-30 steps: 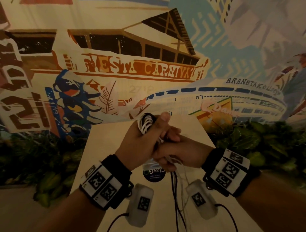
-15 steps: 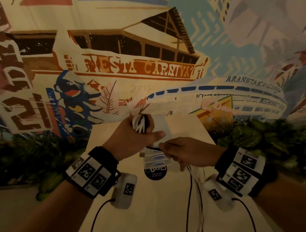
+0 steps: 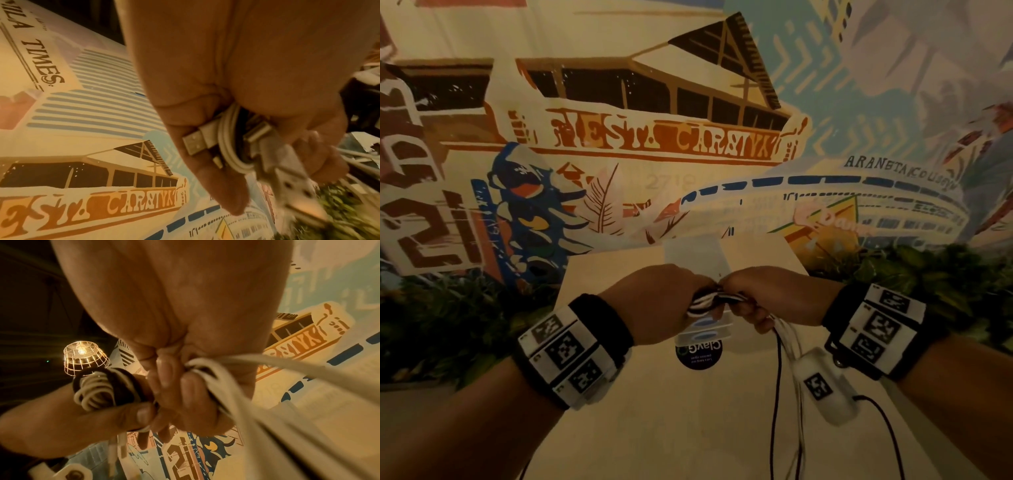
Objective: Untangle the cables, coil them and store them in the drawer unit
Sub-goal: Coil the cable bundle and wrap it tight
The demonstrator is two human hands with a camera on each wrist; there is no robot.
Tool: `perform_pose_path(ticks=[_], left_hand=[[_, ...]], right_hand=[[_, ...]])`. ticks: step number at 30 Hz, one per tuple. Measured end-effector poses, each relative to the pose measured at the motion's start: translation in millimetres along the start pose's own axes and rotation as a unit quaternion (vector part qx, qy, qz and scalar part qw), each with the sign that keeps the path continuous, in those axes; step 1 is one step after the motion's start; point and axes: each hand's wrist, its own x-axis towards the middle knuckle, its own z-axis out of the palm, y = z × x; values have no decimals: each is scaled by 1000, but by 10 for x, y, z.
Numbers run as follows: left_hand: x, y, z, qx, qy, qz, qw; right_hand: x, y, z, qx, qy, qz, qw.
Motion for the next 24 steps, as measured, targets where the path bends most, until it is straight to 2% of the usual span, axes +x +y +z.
perform_pose_path(ticks=[4,8,11,14,17,19,22,24], left_hand=[[30,58,32,78,-62,-19,995],[123,162,55,150,-72,-57,984],[196,254,18,183,-54,-74,979],[228,345,-14,214,-39,-88,972],[222,365,6,220,-43,-115,968],[201,351,28,219,-50,-126,966],[177,320,21,206,-19,-131,970],[173,301,-16,219,14,-135,966]], right_hand=[[-39,-1,-27,-118,14,-22,993],[-56,-176,5,-192,-37,2,981],[46,-270,68,-294,-31,15,955],[141,-263,182,-385,-2,60,921],[174,-221,227,-438,55,32,897],[156,-208,234,-482,44,10,875],[149,-161,201,-496,21,3,868],[167,-134,143,-465,25,6,885]])
